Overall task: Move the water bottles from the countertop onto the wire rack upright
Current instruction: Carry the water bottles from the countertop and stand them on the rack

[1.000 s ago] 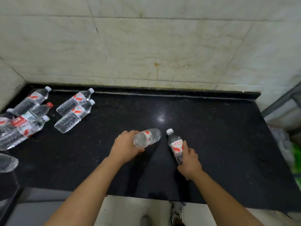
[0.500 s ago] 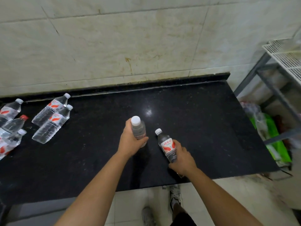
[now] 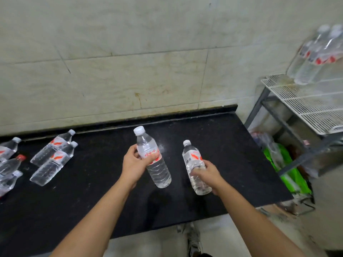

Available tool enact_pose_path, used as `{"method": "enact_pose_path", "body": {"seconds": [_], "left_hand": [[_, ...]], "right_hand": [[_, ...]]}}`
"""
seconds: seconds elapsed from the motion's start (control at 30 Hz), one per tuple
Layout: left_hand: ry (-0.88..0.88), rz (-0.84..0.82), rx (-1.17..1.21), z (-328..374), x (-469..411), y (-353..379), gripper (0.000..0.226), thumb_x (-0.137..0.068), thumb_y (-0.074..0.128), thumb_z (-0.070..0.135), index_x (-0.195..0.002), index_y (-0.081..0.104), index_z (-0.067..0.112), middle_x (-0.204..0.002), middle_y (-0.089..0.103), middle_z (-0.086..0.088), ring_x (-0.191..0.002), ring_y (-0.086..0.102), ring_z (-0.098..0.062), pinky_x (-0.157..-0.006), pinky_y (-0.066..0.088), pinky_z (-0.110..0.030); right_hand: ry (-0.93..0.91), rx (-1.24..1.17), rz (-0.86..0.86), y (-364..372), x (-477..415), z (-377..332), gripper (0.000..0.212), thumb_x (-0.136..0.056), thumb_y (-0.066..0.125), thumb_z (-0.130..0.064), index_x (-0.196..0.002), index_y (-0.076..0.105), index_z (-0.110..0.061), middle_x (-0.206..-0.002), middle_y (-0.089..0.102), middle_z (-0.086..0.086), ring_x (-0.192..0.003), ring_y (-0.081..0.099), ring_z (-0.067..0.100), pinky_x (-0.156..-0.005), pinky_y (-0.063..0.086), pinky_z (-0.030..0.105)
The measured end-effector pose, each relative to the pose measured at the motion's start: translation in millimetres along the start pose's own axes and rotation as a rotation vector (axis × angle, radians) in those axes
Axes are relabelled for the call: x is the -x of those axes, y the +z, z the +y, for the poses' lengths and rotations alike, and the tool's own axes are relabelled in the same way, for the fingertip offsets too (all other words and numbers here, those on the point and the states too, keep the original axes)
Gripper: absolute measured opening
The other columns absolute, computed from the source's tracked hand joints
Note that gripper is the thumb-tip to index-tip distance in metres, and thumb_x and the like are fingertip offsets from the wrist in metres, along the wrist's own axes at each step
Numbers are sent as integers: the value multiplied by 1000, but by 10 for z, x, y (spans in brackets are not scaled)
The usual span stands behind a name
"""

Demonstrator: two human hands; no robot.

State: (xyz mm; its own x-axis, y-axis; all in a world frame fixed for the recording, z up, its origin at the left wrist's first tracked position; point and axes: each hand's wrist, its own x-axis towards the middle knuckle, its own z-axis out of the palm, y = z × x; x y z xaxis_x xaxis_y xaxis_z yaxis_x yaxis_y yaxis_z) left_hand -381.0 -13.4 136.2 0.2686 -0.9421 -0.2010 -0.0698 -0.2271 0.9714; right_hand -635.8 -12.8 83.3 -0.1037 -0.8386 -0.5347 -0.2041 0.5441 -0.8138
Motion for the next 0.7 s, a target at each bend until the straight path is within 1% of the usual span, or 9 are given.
{"method": "enact_pose_path", "body": {"seconds": [0.07, 0.2, 0.3, 0.37, 0.43, 0.47, 0.53, 0.63, 0.7], "left_hand": [[56, -58, 94, 215, 47, 121, 56, -72, 88, 11, -121, 60, 9, -107, 75, -7, -96, 73, -18, -84, 58, -32], [152, -123, 182, 577, 201, 506, 54, -74, 86, 9, -122, 61, 13, -103, 76, -5, -93, 74, -17, -82, 59, -32], [190, -192, 199, 822, 344, 848, 57, -73, 86, 9, -124, 60, 14, -103, 76, -4, -93, 74, -15, -81, 59, -29], [233, -241, 185, 978, 463, 1116, 59, -71, 87, 10, -123, 60, 13, -104, 76, -4, -92, 74, -14, -78, 59, -27], [283, -279, 173, 1116, 606, 1422, 58, -70, 88, 7, -119, 60, 19, -103, 75, -1, -90, 73, -12, -79, 59, -27], [312, -296, 158, 1179, 686, 1589, 58, -70, 88, 6, -115, 59, 26, -102, 75, 1, -89, 73, -10, -81, 58, -29], [367, -333, 121, 1279, 855, 1960, 60, -69, 89, 8, -110, 56, 36, -105, 74, 4, -91, 72, -7, -83, 57, -28], [420, -378, 98, 1373, 1115, 2593, 60, -68, 90, 11, -109, 56, 40, -109, 73, 7, -95, 71, -6, -83, 56, -24], [440, -398, 116, 1414, 1263, 3082, 57, -70, 89, 9, -106, 57, 40, -105, 74, 7, -93, 72, -6, -81, 55, -24]], "right_hand": [[-70, -108, 62, -156, 137, -152, 50, -74, 81, -11, -120, 63, -18, -104, 74, 4, -89, 74, 21, -70, 60, 32], [-245, -256, 212, -562, 454, -360, 77, -64, 91, -24, -132, 56, -22, -112, 73, 1, -96, 75, 20, -87, 61, 43], [-376, -333, 336, -921, 716, -442, 71, -73, 89, -13, -133, 52, -23, -112, 72, 0, -93, 74, 12, -81, 59, 32], [-442, -379, 425, -1201, 858, -455, 72, -71, 87, -10, -130, 48, -26, -112, 69, -3, -87, 71, 3, -79, 54, 26], [-492, -390, 485, -1524, 958, -449, 75, -69, 86, -13, -130, 46, -28, -114, 67, -6, -93, 71, 6, -86, 54, 30], [-501, -382, 505, -1699, 1002, -446, 74, -71, 86, -11, -132, 47, -26, -114, 68, -6, -96, 70, 9, -89, 54, 32], [-537, -358, 535, -2088, 1080, -418, 66, -75, 83, -3, -132, 54, -20, -107, 72, -7, -92, 71, 9, -85, 55, 27], [-582, -329, 562, -2734, 1177, -294, 50, -76, 82, 1, -119, 67, -19, -98, 77, -4, -85, 73, 7, -78, 56, 23], [-596, -313, 565, -3182, 1209, -160, 42, -76, 82, 4, -106, 68, -22, -92, 76, -5, -76, 71, -1, -69, 53, 14]]}}
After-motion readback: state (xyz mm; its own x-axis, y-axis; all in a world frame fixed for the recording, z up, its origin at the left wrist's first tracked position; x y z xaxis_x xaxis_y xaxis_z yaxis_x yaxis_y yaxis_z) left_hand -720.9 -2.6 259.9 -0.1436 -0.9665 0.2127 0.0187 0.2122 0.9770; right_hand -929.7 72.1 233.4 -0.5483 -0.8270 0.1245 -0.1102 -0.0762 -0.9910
